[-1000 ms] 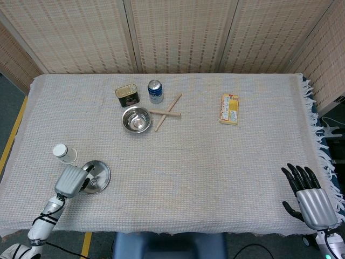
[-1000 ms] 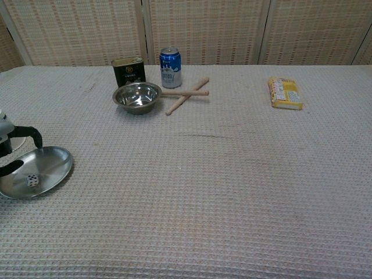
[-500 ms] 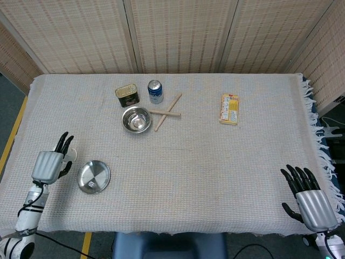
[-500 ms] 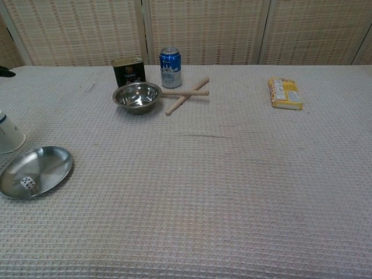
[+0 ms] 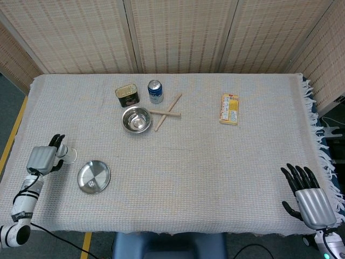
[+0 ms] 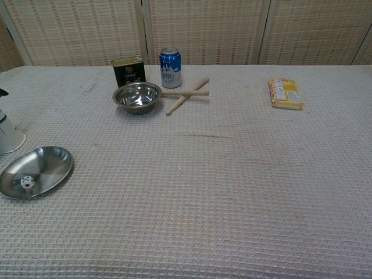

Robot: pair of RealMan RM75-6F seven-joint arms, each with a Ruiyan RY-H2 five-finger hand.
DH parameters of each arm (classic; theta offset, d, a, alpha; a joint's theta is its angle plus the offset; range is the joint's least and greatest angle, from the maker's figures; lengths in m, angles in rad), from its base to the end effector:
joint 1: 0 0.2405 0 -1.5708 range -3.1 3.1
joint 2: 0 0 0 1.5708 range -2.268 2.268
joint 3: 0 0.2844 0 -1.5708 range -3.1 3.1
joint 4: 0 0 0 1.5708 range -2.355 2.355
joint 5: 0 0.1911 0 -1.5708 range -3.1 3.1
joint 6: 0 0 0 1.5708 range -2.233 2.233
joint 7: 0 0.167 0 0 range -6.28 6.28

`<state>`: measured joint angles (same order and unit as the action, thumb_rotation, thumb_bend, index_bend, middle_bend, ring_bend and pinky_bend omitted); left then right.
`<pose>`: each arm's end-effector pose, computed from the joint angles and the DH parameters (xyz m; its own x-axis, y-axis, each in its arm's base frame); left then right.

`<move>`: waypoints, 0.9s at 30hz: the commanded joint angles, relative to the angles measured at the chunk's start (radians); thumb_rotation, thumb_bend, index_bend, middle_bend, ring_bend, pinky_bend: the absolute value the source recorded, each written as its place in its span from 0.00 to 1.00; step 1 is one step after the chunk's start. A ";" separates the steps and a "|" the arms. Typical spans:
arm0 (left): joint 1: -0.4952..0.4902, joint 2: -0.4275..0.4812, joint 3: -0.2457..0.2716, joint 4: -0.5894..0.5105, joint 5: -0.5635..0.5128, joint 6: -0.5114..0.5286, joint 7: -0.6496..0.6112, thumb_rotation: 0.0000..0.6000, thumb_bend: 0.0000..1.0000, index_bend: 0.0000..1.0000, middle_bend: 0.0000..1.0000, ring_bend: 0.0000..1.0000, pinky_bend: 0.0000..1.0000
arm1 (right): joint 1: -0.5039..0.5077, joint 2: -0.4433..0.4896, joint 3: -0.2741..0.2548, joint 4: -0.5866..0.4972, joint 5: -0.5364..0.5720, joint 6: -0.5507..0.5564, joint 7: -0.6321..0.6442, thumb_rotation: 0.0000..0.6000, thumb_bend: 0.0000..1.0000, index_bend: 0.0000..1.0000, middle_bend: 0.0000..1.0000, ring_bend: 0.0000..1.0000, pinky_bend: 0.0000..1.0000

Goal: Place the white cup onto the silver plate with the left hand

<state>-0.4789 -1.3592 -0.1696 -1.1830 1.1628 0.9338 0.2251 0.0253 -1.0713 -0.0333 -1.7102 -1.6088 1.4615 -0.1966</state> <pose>-0.3514 0.3666 0.1143 0.6162 0.2297 0.7533 0.7753 -0.0086 -0.6316 -0.3160 -0.1670 0.1739 0.5313 -0.1191 0.8388 -0.8471 -0.0819 0.5250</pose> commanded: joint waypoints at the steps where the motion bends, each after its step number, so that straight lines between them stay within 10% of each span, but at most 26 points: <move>1: -0.005 0.003 0.003 0.000 -0.007 -0.010 -0.001 1.00 0.39 0.13 0.14 0.74 0.97 | 0.000 0.000 0.000 0.000 0.001 -0.001 0.000 1.00 0.15 0.00 0.00 0.00 0.00; 27: 0.015 0.003 0.048 -0.009 0.103 0.128 -0.056 1.00 0.42 0.41 0.54 0.74 0.97 | 0.005 -0.001 -0.003 -0.003 0.007 -0.014 -0.007 1.00 0.15 0.00 0.00 0.00 0.00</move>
<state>-0.4835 -1.3839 -0.1343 -1.1431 1.2268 1.0175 0.1959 0.0300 -1.0725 -0.0362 -1.7136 -1.6014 1.4481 -0.2040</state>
